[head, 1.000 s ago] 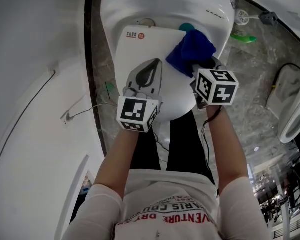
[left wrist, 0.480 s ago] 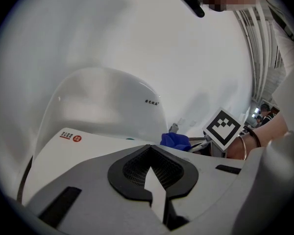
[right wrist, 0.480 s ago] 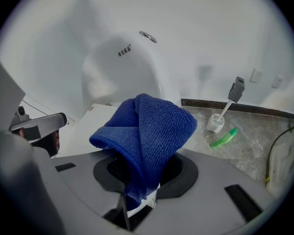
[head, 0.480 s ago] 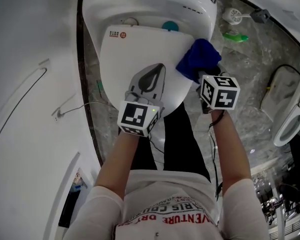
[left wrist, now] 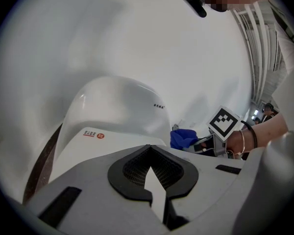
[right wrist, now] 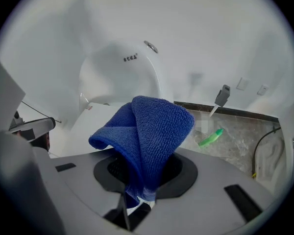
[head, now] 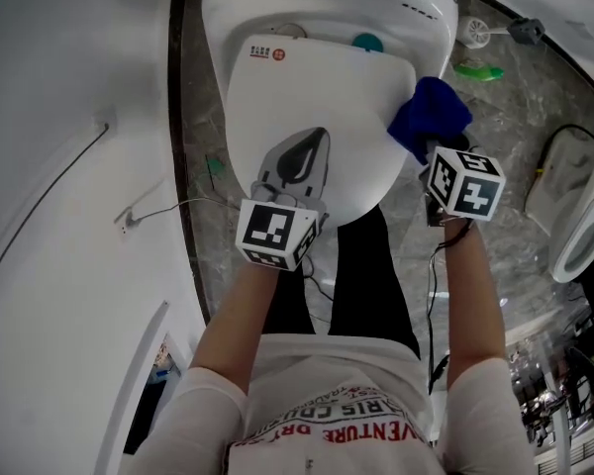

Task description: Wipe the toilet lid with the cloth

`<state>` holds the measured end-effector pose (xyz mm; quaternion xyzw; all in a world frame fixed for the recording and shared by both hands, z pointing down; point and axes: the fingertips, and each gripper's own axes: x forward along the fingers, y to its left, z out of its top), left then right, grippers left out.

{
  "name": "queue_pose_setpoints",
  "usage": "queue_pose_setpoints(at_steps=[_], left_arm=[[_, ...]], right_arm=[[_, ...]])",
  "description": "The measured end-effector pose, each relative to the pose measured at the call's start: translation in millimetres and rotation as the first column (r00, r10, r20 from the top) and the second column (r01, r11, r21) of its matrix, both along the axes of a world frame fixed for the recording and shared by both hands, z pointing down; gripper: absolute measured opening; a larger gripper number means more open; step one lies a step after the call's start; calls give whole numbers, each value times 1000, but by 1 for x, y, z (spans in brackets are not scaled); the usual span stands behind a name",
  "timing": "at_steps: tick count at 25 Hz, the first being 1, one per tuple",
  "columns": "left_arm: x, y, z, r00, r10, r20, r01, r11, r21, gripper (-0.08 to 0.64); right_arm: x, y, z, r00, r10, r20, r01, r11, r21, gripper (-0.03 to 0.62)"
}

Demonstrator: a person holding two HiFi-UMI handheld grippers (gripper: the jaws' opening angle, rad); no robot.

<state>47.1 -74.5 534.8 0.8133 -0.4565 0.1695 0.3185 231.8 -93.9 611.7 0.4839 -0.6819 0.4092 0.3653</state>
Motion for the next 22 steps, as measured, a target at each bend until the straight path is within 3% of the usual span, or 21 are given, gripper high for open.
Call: queue_pose_setpoints(at_steps=[3, 9, 15, 22], left_arm=[[-32, 13, -8, 1000, 22, -5, -22, 1000, 6, 5], [-124, 34, -9, 997, 66, 30, -66, 998, 4, 5], [-221, 38, -6, 997, 34, 75, -34, 999, 9, 5], [-281, 40, -5, 995, 11, 95, -13, 1000, 21, 5]], right_arm=[[-38, 9, -20, 1000, 13, 3, -13, 999, 42, 87], [-161, 34, -37, 998, -21, 57, 19, 999, 50, 87], [-283, 46, -33, 988, -88, 130, 85, 996, 29, 87], [-371, 53, -11, 972, -135, 192, 138, 990, -3, 87]])
